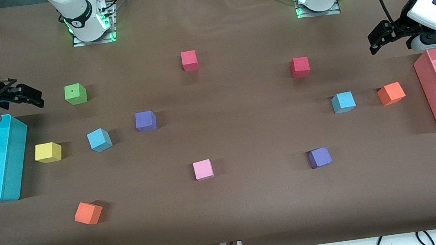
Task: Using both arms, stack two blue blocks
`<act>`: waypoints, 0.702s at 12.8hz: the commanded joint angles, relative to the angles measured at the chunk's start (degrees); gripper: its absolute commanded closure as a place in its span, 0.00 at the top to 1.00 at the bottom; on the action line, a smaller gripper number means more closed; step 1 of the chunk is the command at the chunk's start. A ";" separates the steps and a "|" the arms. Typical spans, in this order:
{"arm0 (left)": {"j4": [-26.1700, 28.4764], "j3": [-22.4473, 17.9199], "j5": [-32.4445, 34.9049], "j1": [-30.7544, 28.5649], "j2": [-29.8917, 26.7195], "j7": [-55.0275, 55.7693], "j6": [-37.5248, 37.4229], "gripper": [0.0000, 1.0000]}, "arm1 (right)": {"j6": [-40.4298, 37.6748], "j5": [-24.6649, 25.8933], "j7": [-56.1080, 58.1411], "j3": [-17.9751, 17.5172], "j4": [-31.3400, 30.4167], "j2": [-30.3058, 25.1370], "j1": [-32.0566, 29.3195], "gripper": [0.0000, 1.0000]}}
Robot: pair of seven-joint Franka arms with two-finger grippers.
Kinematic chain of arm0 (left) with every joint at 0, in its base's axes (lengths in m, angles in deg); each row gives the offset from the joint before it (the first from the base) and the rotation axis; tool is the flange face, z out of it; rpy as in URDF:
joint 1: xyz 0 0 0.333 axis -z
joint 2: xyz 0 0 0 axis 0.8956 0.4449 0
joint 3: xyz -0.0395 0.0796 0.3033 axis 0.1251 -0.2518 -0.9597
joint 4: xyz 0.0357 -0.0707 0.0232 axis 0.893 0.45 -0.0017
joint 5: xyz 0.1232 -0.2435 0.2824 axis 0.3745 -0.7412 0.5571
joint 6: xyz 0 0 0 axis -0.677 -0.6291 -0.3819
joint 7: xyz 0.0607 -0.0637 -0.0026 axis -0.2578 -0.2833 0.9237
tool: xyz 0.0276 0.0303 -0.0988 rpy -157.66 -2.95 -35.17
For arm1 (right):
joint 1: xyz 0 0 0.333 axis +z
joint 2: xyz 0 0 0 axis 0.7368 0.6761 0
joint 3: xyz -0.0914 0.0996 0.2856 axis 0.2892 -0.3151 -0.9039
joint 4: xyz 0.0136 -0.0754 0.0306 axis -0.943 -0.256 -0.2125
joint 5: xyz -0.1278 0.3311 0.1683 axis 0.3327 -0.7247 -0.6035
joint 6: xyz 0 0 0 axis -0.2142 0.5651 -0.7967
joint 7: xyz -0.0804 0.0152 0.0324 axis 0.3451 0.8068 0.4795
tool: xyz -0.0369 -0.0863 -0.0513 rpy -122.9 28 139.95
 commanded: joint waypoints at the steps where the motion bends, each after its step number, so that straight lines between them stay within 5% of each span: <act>1: -1.30 0.05 0.80 0.02 0.30 0.56 -1.33 1.00 | 0.08 0.27 -0.66 -0.15 -0.28 -0.55 -0.18 0.99; 9: -1.30 0.05 0.80 0.02 0.30 0.56 -1.41 1.00 | -0.80 0.27 0.56 -0.42 0.34 -0.29 -0.09 0.99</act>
